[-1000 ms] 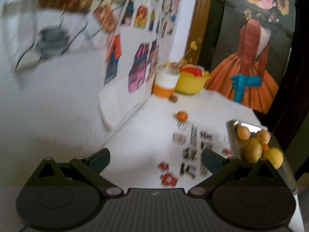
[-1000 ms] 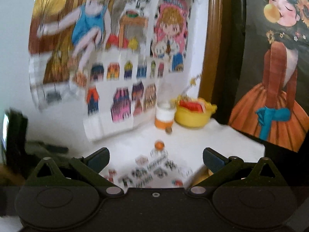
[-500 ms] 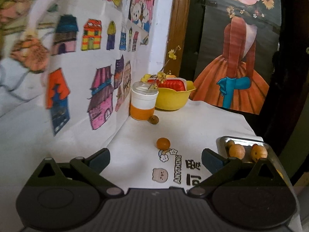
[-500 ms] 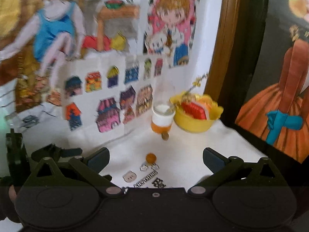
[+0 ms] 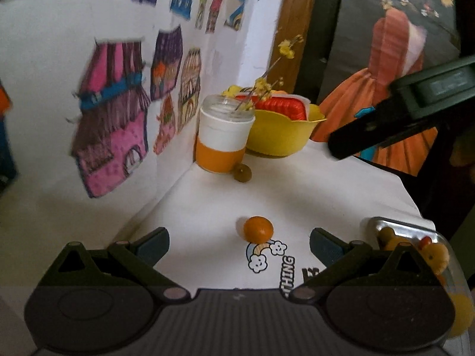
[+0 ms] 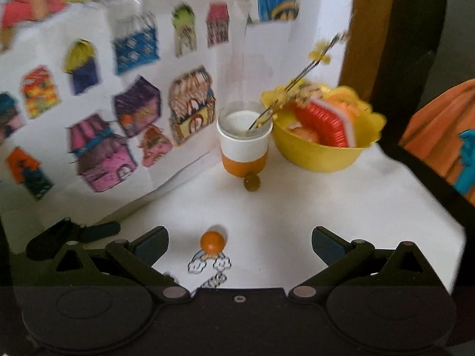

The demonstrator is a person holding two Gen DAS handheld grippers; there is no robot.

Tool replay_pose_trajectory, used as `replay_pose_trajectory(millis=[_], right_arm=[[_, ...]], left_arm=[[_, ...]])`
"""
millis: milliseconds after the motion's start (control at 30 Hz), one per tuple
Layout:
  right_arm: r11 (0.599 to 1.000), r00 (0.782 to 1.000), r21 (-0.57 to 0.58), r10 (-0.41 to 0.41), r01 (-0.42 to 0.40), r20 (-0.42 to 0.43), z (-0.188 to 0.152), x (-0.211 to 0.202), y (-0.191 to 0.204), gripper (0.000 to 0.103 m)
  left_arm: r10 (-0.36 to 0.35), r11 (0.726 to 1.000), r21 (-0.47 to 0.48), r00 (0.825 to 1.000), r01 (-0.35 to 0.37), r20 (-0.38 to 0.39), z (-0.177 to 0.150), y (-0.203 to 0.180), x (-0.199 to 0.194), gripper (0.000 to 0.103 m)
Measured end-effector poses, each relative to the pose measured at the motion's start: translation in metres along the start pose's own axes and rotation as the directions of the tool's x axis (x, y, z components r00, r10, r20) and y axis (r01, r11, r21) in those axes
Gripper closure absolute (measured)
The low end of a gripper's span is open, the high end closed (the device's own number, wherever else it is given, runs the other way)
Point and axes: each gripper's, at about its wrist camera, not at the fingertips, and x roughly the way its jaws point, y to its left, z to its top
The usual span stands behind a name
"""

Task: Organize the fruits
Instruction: 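Move left tool to orange tomato while right tool approaches small brown fruit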

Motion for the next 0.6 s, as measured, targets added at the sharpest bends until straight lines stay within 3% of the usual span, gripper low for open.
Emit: replay_pose_trajectory(millis=[267,533,600], right_arm=[[0.992,0.992,0.038,0.121,-0.119,-0.032,0.022,0.085,-0.02,0.002],[0.992,0.993,-0.02,0.121,-0.122,-0.006,0.031,0.129,-0.019,0.018],[0.994,0.994,-0.018,0.108,-0.108,-0.014,0.032,0.137,-0.022,0.027]], left_arm=[[-0.006,1.0,-0.003,1.0,0.006,-0.005,-0.002,-0.004,0.032,0.003],[0.001,0.999,0.046,1.0,-0.001,-0.015,-0.006,-0.014,0.046,0.02],[-0.001,0.999,0.05,1.0,0.002,-0.02,-0.006,-0.015,0.05,0.025]])
